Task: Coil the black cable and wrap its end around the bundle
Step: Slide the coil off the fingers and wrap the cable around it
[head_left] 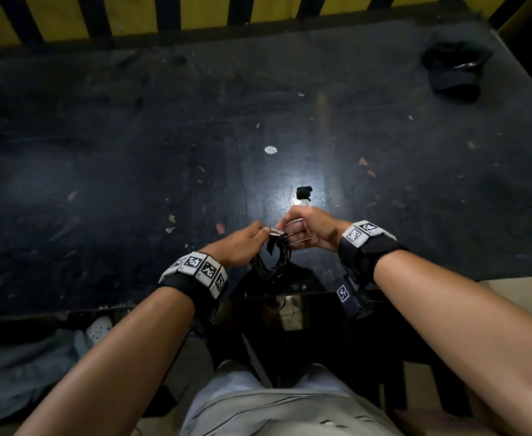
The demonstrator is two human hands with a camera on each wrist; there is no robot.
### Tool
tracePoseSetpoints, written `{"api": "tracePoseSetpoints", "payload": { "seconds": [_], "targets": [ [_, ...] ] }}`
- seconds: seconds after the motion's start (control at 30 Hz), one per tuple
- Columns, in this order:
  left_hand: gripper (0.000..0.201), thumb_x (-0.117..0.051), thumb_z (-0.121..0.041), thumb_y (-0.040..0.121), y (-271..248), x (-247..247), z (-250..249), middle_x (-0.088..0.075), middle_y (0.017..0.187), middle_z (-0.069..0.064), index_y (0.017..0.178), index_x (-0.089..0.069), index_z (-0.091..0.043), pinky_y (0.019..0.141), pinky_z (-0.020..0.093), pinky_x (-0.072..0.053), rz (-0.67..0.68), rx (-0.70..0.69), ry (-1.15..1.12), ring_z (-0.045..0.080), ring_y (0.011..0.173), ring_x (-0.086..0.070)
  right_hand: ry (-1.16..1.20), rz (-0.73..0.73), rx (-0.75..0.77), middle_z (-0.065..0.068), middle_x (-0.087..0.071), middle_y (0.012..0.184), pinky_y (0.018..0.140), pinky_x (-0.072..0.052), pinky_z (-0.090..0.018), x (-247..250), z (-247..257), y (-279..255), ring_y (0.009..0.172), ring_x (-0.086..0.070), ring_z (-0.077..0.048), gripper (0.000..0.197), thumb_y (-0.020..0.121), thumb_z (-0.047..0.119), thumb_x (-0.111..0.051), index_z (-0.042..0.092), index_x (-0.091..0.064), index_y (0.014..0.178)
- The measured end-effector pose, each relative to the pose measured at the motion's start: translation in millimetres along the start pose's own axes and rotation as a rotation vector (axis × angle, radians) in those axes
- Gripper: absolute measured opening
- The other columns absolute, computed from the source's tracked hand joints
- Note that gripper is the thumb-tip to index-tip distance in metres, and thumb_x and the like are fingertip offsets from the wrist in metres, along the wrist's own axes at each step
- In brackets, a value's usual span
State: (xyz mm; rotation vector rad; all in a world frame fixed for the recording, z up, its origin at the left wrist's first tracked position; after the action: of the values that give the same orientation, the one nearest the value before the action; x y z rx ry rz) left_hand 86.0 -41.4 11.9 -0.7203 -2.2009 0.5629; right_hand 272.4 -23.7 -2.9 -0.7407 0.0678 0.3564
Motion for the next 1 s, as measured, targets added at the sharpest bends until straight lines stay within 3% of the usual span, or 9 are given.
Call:
{"api": "tracePoseSetpoints", "payload": {
  "seconds": [0.1,0.27,0.4,0.5,0.57,0.67,0.77,0.9,1.0],
  "targets": [
    [0.037,-0.023,-0.040,0.109,-2.7,-0.3,-1.5,-0.060,0.124,0.010,0.110,-0.050,-0.014,0.108,0.036,-0.019,-0.004,-0.002,0.028,0.021,0.126,-0.050,-0.099,-0.016,0.060,-0.002,-0.058,0.073,0.069,-0.055,-0.028,0.0,-1.7,-3.7,0.064,-0.055,-0.013,0.011,0.094,0.011,-0.059,0.014,-0.068,0.089],
    [0.035,-0.022,-0.042,0.108,-3.9,-0.7,-2.6,-0.060,0.126,0.012,0.108,-0.048,-0.018,0.116,0.045,-0.012,0.001,0.006,0.043,0.023,0.129,-0.049,-0.188,0.035,0.100,-0.007,-0.075,0.096,0.082,-0.060,-0.037,5.6,-5.0,-5.4,0.087,-0.071,-0.017,0.014,0.081,0.013,-0.082,0.015,-0.071,0.090],
    [0.037,-0.024,-0.044,0.107,-5.0,-1.5,-2.9,-0.058,0.128,0.013,0.113,-0.048,-0.016,0.115,0.045,-0.013,0.026,0.035,0.050,0.021,0.127,-0.046,-0.192,0.053,0.086,-0.011,-0.073,0.099,0.092,-0.056,-0.043,5.1,-4.5,-5.6,0.093,-0.069,-0.021,0.022,0.078,0.002,-0.082,0.014,-0.066,0.088],
    [0.040,-0.023,-0.042,0.105,-5.4,-1.6,-3.2,-0.053,0.137,0.012,0.125,-0.045,-0.014,0.102,0.036,-0.014,0.058,0.044,0.021,0.020,0.130,-0.044,-0.202,0.049,0.066,-0.010,-0.072,0.098,0.097,-0.053,-0.047,4.7,-3.5,-5.3,0.094,-0.068,-0.022,0.029,0.076,-0.002,-0.082,0.014,-0.065,0.094],
    [0.040,-0.022,-0.038,0.105,-5.7,-2.1,-4.1,-0.053,0.137,0.012,0.128,-0.043,-0.014,0.099,0.034,-0.014,0.069,0.051,0.020,0.022,0.131,-0.045,-0.224,0.059,0.046,-0.005,-0.075,0.096,0.095,-0.055,-0.044,5.2,-2.9,-4.9,0.092,-0.071,-0.019,0.034,0.076,0.000,-0.083,0.014,-0.067,0.102],
    [0.035,-0.022,-0.035,0.105,-7.8,-3.0,-7.7,-0.058,0.129,0.013,0.128,-0.039,-0.014,0.109,0.042,-0.017,0.061,0.066,0.040,0.023,0.129,-0.046,-0.250,0.086,0.022,-0.004,-0.076,0.096,0.090,-0.058,-0.033,3.4,-2.5,-4.8,0.090,-0.072,-0.016,0.035,0.078,0.001,-0.082,0.012,-0.069,0.109],
    [0.033,-0.024,-0.035,0.106,-8.9,-4.6,-10.2,-0.058,0.124,0.013,0.127,-0.037,-0.014,0.102,0.039,-0.020,0.049,0.067,0.035,0.023,0.124,-0.048,-0.285,0.061,0.019,-0.006,-0.074,0.096,0.091,-0.056,-0.033,1.7,-2.8,-4.3,0.089,-0.070,-0.016,0.030,0.078,0.000,-0.081,0.012,-0.070,0.103],
    [0.029,-0.029,-0.036,0.105,-6.1,-5.9,-7.8,-0.065,0.122,0.017,0.125,-0.034,-0.014,0.109,0.045,-0.015,0.036,0.049,0.024,0.025,0.124,-0.053,-0.309,0.054,0.009,-0.006,-0.073,0.090,0.084,-0.057,-0.030,1.9,-5.5,-1.6,0.083,-0.069,-0.016,0.025,0.078,-0.004,-0.080,0.013,-0.067,0.093],
    [0.029,-0.038,-0.037,0.105,-2.2,-3.5,-3.1,-0.068,0.118,0.014,0.124,-0.035,-0.015,0.098,0.037,-0.013,0.010,0.011,0.012,0.022,0.120,-0.058,-0.343,0.042,0.004,-0.004,-0.072,0.088,0.081,-0.056,-0.031,4.8,-8.7,0.3,0.081,-0.068,-0.015,0.027,0.079,-0.004,-0.078,0.014,-0.065,0.094]
  ]
}}
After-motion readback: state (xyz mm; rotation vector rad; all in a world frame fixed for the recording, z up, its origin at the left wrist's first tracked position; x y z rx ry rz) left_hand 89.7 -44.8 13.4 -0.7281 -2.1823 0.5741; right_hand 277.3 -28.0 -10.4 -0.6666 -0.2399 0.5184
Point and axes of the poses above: each hand's wrist, its own y-axis towards the middle knuckle, its own x-axis out of the back of the hand, z = x × y, the point moved 1 cm from there along y, towards the middle knuckle
